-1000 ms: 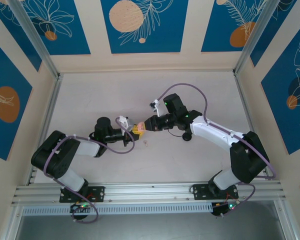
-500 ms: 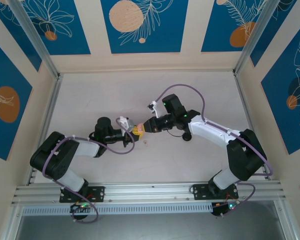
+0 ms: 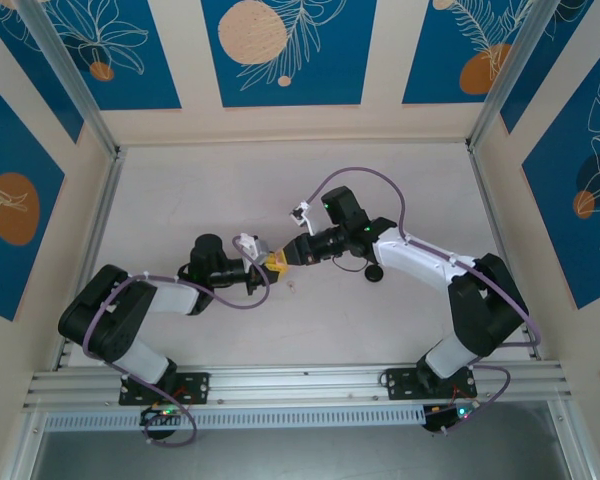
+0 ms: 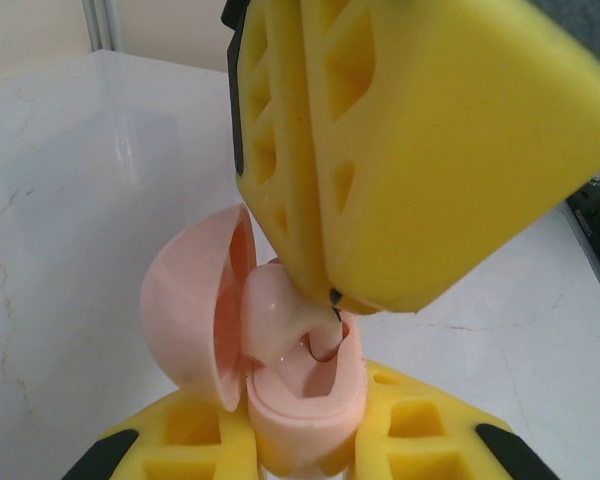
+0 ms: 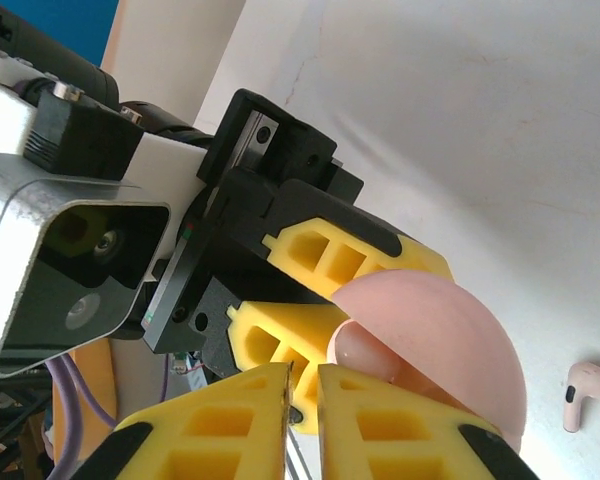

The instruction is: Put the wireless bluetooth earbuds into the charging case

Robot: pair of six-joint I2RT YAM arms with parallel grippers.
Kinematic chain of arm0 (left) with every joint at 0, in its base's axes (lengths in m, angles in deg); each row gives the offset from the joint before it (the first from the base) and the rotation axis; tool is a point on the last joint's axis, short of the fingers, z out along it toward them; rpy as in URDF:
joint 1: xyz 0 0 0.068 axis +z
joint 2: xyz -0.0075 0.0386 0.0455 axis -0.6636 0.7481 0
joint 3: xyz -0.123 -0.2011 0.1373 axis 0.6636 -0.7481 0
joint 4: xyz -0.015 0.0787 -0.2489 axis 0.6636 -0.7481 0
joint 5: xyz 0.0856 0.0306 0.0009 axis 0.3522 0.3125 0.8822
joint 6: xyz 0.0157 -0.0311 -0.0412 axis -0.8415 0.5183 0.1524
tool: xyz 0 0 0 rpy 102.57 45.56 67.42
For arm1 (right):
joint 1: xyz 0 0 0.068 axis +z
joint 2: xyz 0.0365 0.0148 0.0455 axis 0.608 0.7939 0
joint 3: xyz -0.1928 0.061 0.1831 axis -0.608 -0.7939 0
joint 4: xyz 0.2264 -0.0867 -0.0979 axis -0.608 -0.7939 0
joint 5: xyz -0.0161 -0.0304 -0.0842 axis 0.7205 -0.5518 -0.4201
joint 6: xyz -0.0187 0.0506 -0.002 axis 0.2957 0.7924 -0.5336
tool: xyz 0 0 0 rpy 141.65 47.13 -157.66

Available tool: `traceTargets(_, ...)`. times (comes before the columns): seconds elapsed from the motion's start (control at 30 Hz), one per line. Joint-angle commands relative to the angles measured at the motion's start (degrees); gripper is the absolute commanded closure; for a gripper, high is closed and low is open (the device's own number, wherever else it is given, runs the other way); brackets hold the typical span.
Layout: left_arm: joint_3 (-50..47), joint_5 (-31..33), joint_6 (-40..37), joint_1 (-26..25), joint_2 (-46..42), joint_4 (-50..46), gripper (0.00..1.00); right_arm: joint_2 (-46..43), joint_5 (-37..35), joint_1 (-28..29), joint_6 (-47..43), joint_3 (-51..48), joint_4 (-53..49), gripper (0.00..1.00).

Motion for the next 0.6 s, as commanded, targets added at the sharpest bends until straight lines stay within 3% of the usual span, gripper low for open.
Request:
traceTargets(0.0, 1.4, -1.7, -2.0, -0.9, -1.7, 0.1, 0.85, 0.6, 1.9, 0.1, -1.7, 1.7, -1.8, 0.81)
traceTargets(0.4, 1.3, -1.8, -4.2, -1.0, -2.1, -1.5, 0.85, -1.1, 3.4, -0.9, -4.8, 3.6, -4.9, 0.74)
traceTargets(0.57, 0.8, 1.3, -2.6, -1.0, -2.5, -1.5, 0.85, -2.8, 1.2, -1.3, -4.9, 4.5, -7.0, 0.74)
